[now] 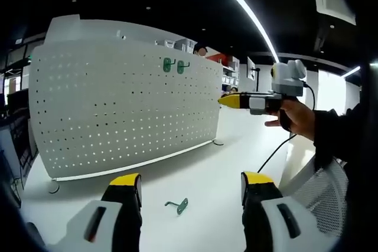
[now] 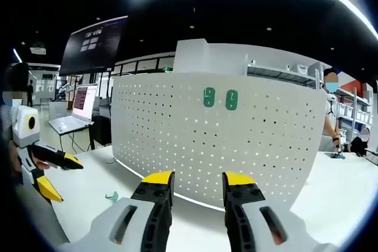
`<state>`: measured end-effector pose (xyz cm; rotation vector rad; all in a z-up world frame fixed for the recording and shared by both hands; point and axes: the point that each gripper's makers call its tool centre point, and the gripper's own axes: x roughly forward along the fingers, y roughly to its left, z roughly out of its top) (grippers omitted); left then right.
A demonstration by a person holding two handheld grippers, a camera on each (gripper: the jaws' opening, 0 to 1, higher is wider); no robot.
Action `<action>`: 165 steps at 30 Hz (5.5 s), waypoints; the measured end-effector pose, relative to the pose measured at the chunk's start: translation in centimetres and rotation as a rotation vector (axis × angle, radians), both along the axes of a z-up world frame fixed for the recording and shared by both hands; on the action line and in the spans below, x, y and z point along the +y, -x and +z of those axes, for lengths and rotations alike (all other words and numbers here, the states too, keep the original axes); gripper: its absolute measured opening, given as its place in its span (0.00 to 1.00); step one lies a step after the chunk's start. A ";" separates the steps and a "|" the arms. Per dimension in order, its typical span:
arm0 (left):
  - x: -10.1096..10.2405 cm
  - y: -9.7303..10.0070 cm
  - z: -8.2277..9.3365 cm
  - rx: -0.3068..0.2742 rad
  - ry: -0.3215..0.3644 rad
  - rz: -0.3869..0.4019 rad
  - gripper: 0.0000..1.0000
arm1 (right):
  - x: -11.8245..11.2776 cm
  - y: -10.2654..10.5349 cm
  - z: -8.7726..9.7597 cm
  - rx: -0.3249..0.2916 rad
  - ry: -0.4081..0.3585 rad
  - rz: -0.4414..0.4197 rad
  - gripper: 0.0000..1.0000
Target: Insert the hook assembly into the mounting plate slot until the hook locks in place.
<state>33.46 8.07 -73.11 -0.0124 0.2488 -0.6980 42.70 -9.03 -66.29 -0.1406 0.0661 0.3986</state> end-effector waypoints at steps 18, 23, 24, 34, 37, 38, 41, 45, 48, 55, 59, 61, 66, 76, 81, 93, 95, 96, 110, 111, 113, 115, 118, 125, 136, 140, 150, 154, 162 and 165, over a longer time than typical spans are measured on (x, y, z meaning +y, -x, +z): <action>2.1 0.4 1.3 -0.019 0.024 0.073 0.70 | 5.0 0.0 -2.0 0.046 0.028 0.123 0.30; 2.2 1.0 1.6 -0.026 0.025 0.077 0.70 | 7.3 -0.1 -2.9 0.067 0.052 0.182 0.30; 2.2 1.1 1.7 -0.028 0.024 0.078 0.70 | 7.7 -0.2 -3.0 0.068 0.054 0.191 0.30; 2.7 1.6 1.9 -0.036 0.026 0.095 0.70 | 12.5 -0.4 -4.9 0.103 0.096 0.306 0.30; 2.8 1.6 2.1 -0.039 0.027 0.099 0.70 | 14.0 -0.5 -5.5 0.113 0.110 0.341 0.30; 2.8 1.7 2.1 -0.040 0.027 0.100 0.70 | 14.3 -0.5 -5.7 0.116 0.114 0.350 0.30; 3.0 1.8 2.1 -0.039 0.030 0.106 0.70 | 15.7 -0.5 -6.5 0.130 0.134 0.383 0.29; 3.3 1.8 2.0 -0.037 0.036 0.117 0.70 | 17.1 -0.6 -7.3 0.144 0.148 0.414 0.29; 3.4 1.8 1.9 -0.033 0.039 0.121 0.70 | 18.1 -0.7 -8.0 0.157 0.161 0.434 0.29; 3.5 1.8 1.6 -0.027 0.046 0.124 0.69 | 19.4 -1.0 -9.2 0.182 0.184 0.459 0.28; 3.6 1.8 1.5 -0.025 0.052 0.125 0.69 | 19.8 -1.2 -9.9 0.192 0.194 0.467 0.28; 3.6 1.7 1.5 -0.024 0.054 0.127 0.69 | 19.9 -1.2 -10.2 0.199 0.195 0.469 0.28; 3.8 1.6 1.5 -0.021 0.068 0.134 0.69 | 20.3 -1.2 -10.7 0.209 0.207 0.480 0.28; 4.0 1.5 1.5 -0.019 0.080 0.142 0.69 | 21.1 -1.6 -11.9 0.231 0.229 0.498 0.28; 4.1 1.4 1.6 -0.018 0.087 0.147 0.69 | 21.5 -1.7 -12.7 0.248 0.241 0.509 0.27; 4.3 1.4 1.6 -0.017 0.090 0.156 0.69 | 22.8 -1.5 -15.6 0.322 0.277 0.545 0.22; 4.3 1.3 1.5 -0.016 0.090 0.156 0.68 | 23.2 -1.4 -16.1 0.333 0.285 0.554 0.21; 4.3 1.3 1.5 -0.015 0.090 0.155 0.68 | 23.2 -1.4 -16.2 0.336 0.287 0.555 0.21; 4.5 1.2 1.4 -0.011 0.093 0.164 0.68 | 25.1 -1.8 -19.0 0.408 0.341 0.576 0.14; 4.6 1.2 1.4 -0.010 0.094 0.165 0.68 | 25.2 -2.0 -19.1 0.410 0.349 0.575 0.13; 4.6 1.2 1.4 -0.010 0.095 0.167 0.68 | 25.5 -2.1 -19.3 0.418 0.350 0.579 0.12; 4.6 1.2 1.4 -0.009 0.096 0.168 0.68 | 25.6 -2.3 -19.7 0.427 0.373 0.574 0.10; 4.6 1.2 1.4 -0.010 0.097 0.168 0.68 | 25.7 -2.4 -20.1 0.445 0.385 0.570 0.08; 4.6 1.2 1.5 -0.010 0.103 0.168 0.67 | 25.7 -2.5 -21.0 0.463 0.425 0.567 0.04; 4.7 1.2 1.6 -0.012 0.114 0.170 0.67 | 25.6 -2.6 -21.6 0.471 0.476 0.582 0.00; 4.7 1.2 1.7 -0.012 0.116 0.170 0.67 | 25.5 -2.6 -21.7 0.468 0.487 0.586 0.00; 4.6 1.2 1.7 -0.015 0.113 0.167 0.67 | 24.8 -2.7 -21.1 0.469 0.485 0.579 0.00; 4.6 1.2 1.7 -0.018 0.111 0.167 0.66 | 24.1 -2.8 -20.4 0.473 0.464 0.563 0.00; 4.4 1.3 1.7 -0.021 0.103 0.158 0.66 | 22.4 -3.0 -18.7 0.458 0.406 0.529 0.00; 4.4 1.3 1.7 -0.022 0.099 0.156 0.66 | 22.2 -2.7 -17.4 0.447 0.346 0.518 0.00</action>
